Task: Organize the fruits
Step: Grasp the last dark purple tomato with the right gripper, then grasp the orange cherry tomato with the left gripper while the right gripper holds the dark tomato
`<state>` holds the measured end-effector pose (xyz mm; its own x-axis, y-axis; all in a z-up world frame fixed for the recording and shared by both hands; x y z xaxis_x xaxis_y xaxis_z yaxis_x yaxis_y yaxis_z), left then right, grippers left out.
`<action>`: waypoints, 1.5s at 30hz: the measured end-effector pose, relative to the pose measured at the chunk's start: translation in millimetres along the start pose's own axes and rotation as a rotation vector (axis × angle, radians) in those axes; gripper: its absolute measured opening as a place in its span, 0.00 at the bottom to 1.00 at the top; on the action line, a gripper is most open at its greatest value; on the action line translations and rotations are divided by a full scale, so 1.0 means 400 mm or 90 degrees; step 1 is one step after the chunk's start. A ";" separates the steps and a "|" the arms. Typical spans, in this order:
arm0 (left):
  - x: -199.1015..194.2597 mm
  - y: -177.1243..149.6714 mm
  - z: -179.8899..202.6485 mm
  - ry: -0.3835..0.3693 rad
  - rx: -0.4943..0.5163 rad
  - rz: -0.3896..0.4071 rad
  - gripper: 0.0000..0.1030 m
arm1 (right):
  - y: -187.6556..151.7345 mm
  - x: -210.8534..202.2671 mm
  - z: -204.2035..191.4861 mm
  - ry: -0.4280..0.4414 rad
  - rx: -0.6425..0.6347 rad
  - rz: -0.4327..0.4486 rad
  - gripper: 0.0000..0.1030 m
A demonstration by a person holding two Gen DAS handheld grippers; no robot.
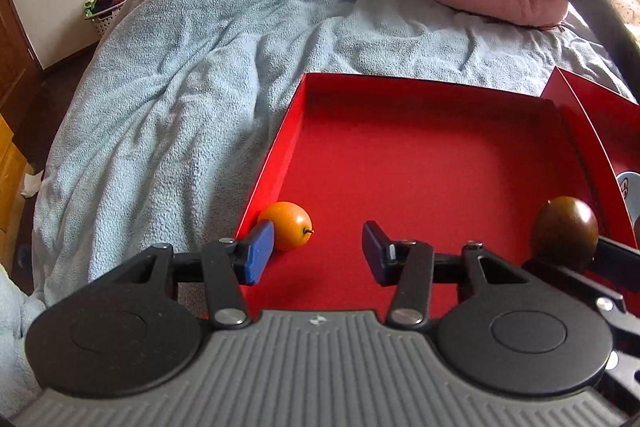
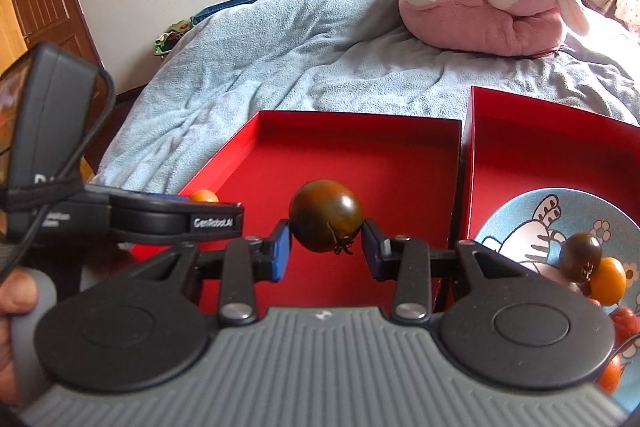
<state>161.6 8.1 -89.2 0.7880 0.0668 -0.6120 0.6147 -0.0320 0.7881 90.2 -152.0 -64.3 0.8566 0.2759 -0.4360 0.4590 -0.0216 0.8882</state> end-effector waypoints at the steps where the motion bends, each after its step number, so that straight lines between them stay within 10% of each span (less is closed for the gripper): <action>1: 0.005 0.001 0.005 0.008 0.009 0.004 0.54 | -0.003 0.001 0.001 0.000 0.001 -0.003 0.40; 8: 0.004 -0.023 0.038 0.055 0.056 -0.002 0.54 | -0.014 0.000 0.009 0.000 0.005 -0.019 0.40; 22: 0.075 -0.007 0.004 0.176 -0.187 -0.009 0.53 | 0.001 0.018 0.032 -0.006 -0.010 -0.040 0.40; 28: 0.084 0.001 -0.006 0.179 -0.199 0.001 0.35 | -0.001 0.022 0.048 -0.022 -0.007 -0.049 0.40; 45: 0.058 -0.017 0.012 0.126 -0.125 0.011 0.35 | -0.003 -0.020 0.045 -0.034 -0.012 -0.038 0.40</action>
<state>176.0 5.0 -109.0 0.7646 0.2629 -0.5885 0.5677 0.1578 0.8080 87.1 -171.6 -64.7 0.8393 0.2244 -0.4952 0.5057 0.0123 0.8626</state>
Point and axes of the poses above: each gripper's, at about its wrist camera, not at the fingertips, and x roughly the way its jaws point, z to its right, y to its top, the point moved 3 cm from there along x, roughly the way its jaws point, and after that the axes turned 13 degrees about z, right-handed, at the moved point
